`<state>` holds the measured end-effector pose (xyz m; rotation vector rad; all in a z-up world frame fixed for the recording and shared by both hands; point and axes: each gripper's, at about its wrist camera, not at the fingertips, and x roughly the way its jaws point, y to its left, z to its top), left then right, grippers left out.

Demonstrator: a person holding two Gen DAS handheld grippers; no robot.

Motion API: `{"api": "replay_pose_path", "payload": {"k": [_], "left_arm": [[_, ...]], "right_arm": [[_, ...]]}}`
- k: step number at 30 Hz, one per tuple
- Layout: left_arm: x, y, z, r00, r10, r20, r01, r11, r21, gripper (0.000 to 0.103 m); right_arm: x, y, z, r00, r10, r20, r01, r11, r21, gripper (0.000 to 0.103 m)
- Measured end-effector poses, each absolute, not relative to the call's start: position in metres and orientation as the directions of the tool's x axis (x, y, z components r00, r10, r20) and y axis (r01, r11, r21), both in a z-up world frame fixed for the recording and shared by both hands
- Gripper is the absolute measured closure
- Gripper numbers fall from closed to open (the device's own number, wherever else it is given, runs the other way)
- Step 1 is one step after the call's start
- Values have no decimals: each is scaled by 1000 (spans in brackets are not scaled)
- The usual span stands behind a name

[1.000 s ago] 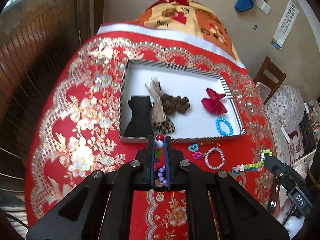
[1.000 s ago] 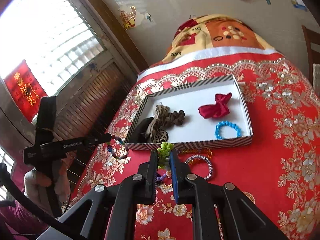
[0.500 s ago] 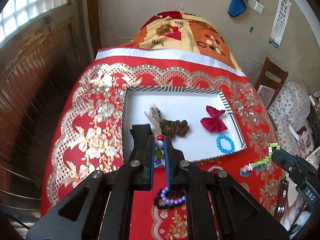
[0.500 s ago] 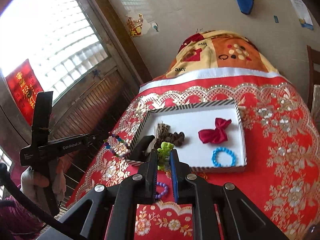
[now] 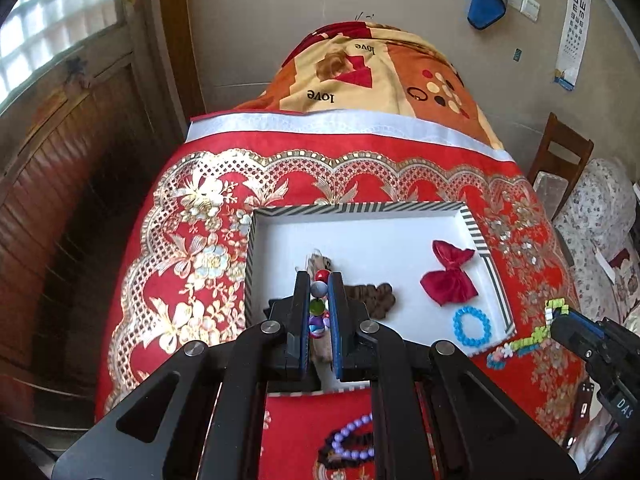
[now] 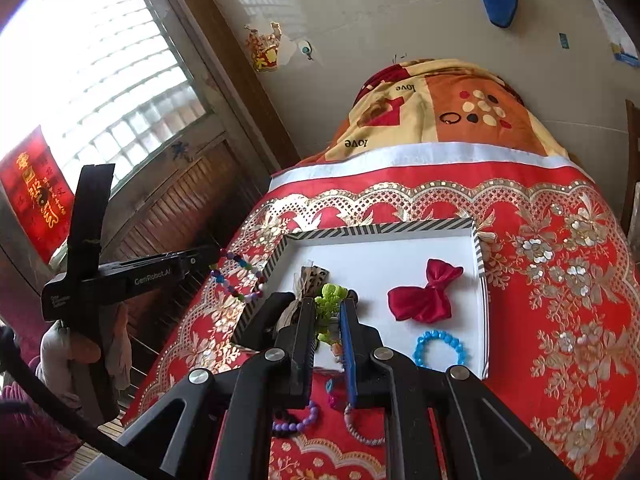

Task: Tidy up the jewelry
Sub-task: 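Lower the multicolour bracelet into the box with the left tool while the right releases the green bracelet there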

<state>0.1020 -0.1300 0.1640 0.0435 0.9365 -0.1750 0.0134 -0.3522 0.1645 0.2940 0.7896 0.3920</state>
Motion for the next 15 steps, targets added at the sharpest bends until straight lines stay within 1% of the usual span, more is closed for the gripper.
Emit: {"api": "replay_pose_path", "payload": {"k": [7, 15], "left_arm": [[132, -139, 157, 569, -117, -814, 165, 986, -27, 95], [170, -149, 145, 538, -128, -833, 154, 987, -52, 95]], "right_arm": [[39, -355, 153, 613, 456, -645, -234, 885, 403, 92], [65, -352, 135, 570, 462, -679, -240, 884, 401, 92]]}}
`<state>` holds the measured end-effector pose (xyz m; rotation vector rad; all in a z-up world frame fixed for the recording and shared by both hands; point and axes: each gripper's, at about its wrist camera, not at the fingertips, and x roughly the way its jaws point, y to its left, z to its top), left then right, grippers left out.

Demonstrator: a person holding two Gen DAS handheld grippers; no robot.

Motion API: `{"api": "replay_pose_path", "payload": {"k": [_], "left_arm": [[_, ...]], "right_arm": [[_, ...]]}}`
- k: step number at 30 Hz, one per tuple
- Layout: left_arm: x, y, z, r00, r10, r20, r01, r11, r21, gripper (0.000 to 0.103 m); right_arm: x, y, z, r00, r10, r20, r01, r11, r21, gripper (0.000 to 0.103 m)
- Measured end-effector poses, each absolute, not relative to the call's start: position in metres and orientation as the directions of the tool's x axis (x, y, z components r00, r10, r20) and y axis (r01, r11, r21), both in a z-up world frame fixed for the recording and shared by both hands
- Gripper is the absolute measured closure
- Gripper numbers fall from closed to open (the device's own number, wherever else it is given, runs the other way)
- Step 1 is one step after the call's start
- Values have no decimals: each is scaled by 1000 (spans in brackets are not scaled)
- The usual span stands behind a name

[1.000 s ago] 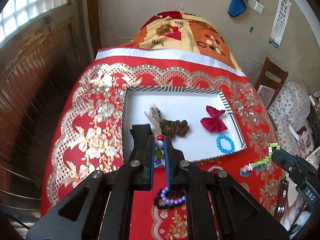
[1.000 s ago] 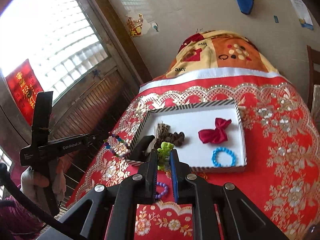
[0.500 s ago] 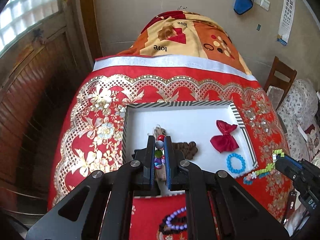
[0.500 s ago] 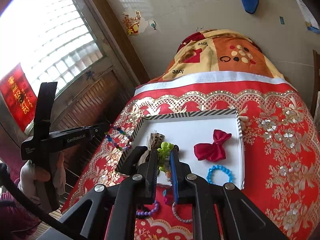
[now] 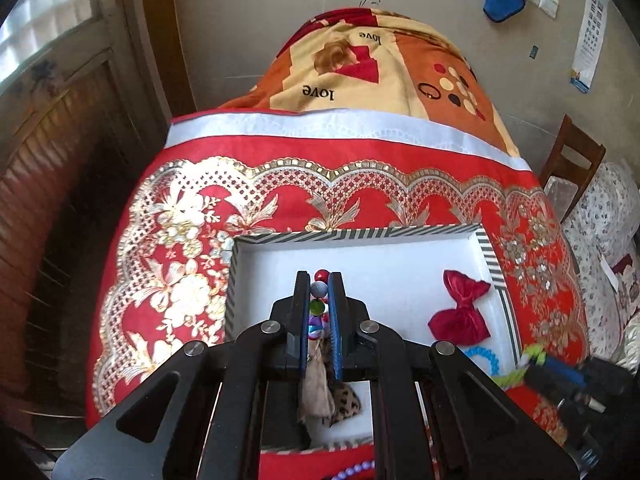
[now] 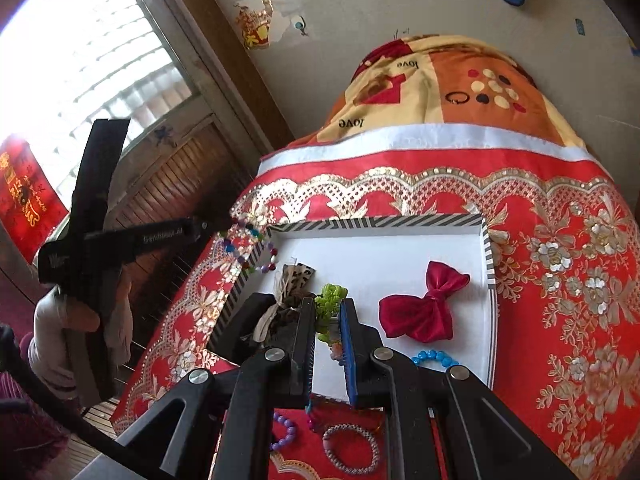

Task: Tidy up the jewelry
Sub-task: 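Lower the multicolour bracelet into the box with the left tool while the right releases the green bracelet there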

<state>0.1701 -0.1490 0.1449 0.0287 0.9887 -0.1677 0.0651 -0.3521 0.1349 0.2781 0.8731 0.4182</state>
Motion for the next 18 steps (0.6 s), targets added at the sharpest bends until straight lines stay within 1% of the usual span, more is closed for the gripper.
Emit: {"api": "replay_pose_path", "payload": {"k": [6, 9, 14, 18], "left_arm": [[198, -143, 121, 515, -113, -850, 102, 992, -70, 95], [211, -131, 102, 493, -78, -867, 56, 997, -58, 95], [221, -109, 72, 450, -18, -893, -16, 999, -28, 95], [223, -102, 56, 423, -5, -906, -34, 999, -22, 95]], "right_arm": [[79, -341, 112, 512, 479, -713, -249, 877, 410, 92], [86, -333, 95, 476, 494, -728, -257, 869, 422, 92], [101, -316, 59, 391, 546, -741, -255, 838, 483, 92], [107, -299, 35, 316, 577, -753, -274, 816, 510, 92]]}}
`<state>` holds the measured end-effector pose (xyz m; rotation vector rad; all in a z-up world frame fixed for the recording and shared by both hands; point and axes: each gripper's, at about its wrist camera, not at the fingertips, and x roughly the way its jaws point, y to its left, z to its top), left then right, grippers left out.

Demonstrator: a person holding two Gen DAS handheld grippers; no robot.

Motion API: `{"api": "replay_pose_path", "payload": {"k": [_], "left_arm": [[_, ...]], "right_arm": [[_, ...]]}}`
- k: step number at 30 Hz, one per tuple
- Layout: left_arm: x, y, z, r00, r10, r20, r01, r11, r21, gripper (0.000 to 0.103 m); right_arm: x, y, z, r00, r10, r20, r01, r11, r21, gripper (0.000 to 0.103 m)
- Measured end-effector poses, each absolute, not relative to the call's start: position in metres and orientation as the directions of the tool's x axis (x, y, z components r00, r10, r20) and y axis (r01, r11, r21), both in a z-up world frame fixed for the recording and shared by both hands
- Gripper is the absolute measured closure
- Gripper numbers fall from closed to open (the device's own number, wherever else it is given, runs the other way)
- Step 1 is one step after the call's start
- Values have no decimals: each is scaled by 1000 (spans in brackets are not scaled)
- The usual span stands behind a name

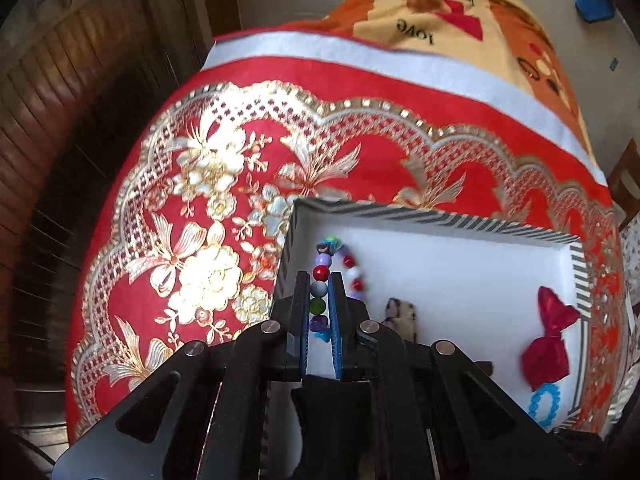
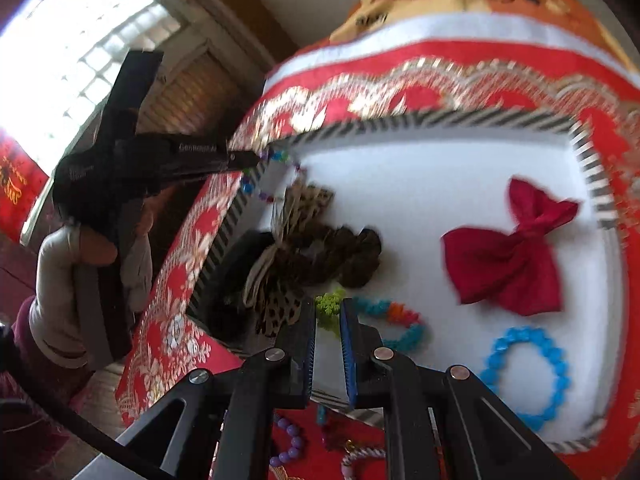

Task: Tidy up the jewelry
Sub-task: 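Lower the multicolour bracelet into the box with the left tool while the right releases the green bracelet there, then withdraw both open tools toward the purple bracelet and black scrunchie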

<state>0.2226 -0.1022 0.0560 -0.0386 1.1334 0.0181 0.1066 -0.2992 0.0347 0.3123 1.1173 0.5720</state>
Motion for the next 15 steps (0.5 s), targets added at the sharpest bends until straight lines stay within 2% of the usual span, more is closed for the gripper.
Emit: {"api": "replay_pose_path", "payload": {"k": [3, 5, 7, 8, 10, 12, 15], "left_arm": [[220, -103, 48, 412, -9, -911, -29, 999, -23, 95], [220, -104, 46, 407, -19, -913, -25, 999, -32, 95], [219, -104, 45, 404, -37, -914, -19, 999, -49, 94], [219, -104, 45, 404, -49, -914, -15, 998, -60, 93], [217, -104, 47, 406, -55, -912, -18, 998, -68, 82], [214, -104, 51, 416, -65, -907, -21, 996, -81, 75], [206, -105, 60, 433, -69, -899, -14, 996, -84, 73]], "right_arm": [[108, -294, 22, 275, 584, -763, -276, 809, 520, 92], [109, -294, 15, 249, 581, -775, -270, 810, 520, 84], [107, -296, 14, 245, 584, -774, -267, 808, 526, 70], [105, -299, 17, 249, 594, -765, -268, 802, 535, 68], [102, -306, 23, 267, 600, -754, -265, 798, 541, 67], [98, -314, 30, 291, 588, -755, -254, 808, 532, 66], [94, -324, 37, 326, 560, -762, -232, 829, 509, 66]]}}
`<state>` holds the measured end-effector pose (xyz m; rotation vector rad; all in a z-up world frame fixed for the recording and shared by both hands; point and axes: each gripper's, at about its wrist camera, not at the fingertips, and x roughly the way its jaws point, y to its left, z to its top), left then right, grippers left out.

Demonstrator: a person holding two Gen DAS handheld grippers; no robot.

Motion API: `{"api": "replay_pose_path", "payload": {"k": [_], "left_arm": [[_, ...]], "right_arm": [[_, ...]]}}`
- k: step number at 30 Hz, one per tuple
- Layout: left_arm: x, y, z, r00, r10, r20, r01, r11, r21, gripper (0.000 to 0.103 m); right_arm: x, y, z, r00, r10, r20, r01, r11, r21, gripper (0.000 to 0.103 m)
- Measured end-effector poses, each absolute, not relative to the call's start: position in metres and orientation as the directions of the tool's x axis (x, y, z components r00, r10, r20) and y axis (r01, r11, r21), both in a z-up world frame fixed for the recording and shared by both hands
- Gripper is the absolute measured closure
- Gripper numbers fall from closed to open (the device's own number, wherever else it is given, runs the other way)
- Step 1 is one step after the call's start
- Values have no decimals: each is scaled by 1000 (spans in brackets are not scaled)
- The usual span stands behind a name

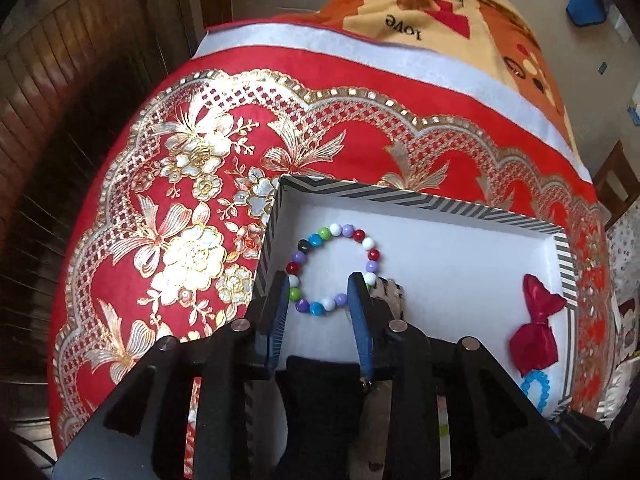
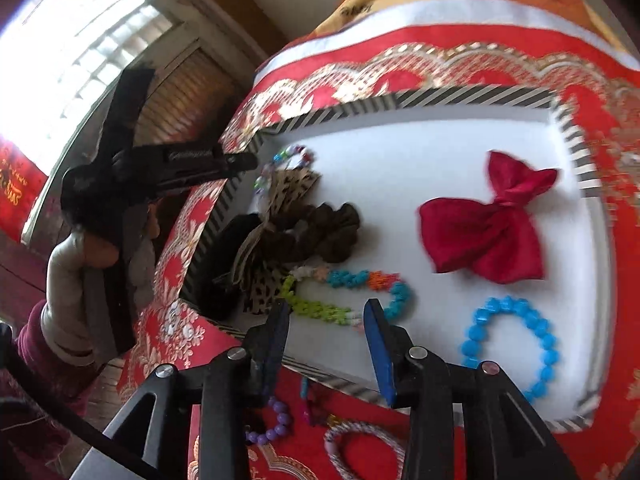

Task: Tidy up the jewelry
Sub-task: 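Withdraw both open tools toward the purple bracelet and black scrunchie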

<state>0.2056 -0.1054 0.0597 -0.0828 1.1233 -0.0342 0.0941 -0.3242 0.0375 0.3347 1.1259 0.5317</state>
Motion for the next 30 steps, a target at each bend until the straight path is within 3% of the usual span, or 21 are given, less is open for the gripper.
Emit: {"api": "replay_pose_path", "payload": {"k": [26, 30], "left_arm": [[51, -97, 100, 531, -52, -846, 64, 998, -21, 73], [28, -88, 100, 528, -84, -845, 65, 996, -58, 73]], "right_arm": [[-2, -336, 93, 560, 285, -778, -79, 953, 292, 59], [-27, -340, 94, 572, 250, -781, -36, 959, 280, 59]]}}
